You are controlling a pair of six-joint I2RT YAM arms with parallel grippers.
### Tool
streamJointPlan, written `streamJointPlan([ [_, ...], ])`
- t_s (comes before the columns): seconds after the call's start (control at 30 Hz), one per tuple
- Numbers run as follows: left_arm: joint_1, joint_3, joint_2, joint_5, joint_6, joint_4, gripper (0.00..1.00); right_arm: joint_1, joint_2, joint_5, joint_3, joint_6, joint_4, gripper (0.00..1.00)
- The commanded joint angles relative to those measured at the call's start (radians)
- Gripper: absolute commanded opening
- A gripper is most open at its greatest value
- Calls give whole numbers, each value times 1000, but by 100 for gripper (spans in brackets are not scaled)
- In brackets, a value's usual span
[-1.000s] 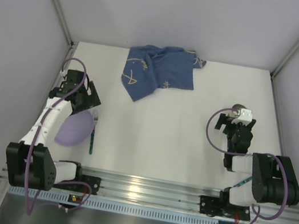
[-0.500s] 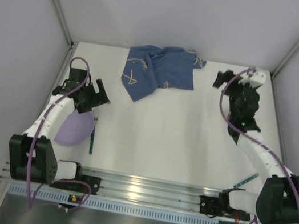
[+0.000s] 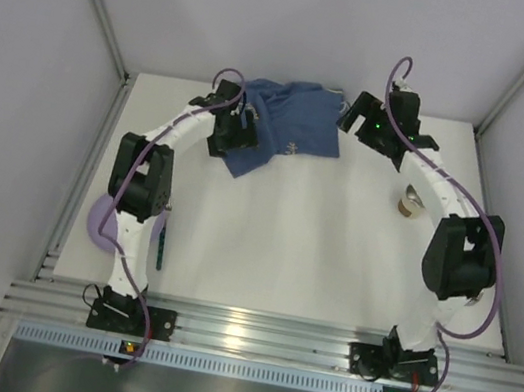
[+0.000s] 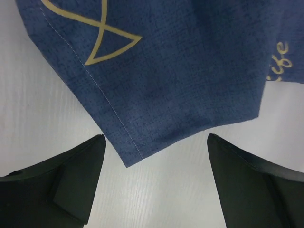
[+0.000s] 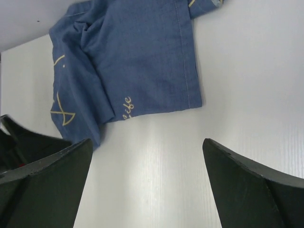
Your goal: Set the dinner table for one person
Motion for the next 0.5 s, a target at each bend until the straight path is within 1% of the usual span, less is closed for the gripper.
streamJointPlan([
  [0.0, -21, 124, 119, -107, -29, -163, 93, 7, -139, -73, -78, 58, -60, 100],
  [0.07, -22, 143, 151, -124, -53, -208, 93, 16, -199, -79, -142, 62, -63, 100],
  [0.1, -22, 140, 153, -147, -68, -213, 93, 18, -234, -78, -198, 59, -61, 100],
  [0.2, -25, 120, 159, -173, -79, -227, 93, 18, -275, -70, -267, 26, -69, 100],
  [0.27, -32, 117, 180, -177, -75, -234, 91, 18, -286, -58, -281, 13, -76, 100],
  [0.37, -46, 135, 229, -169, -73, -242, 77, 18, -283, -64, -277, 12, -76, 100],
  [0.4, -48, 140, 243, -160, -73, -240, 69, 18, -271, -67, -262, 10, -78, 100],
  [0.43, -57, 152, 257, -140, -73, -242, 52, 18, -262, -70, -252, 9, -79, 100],
  [0.47, -61, 156, 284, -135, -73, -240, 43, 18, -252, -72, -243, 9, -79, 100],
])
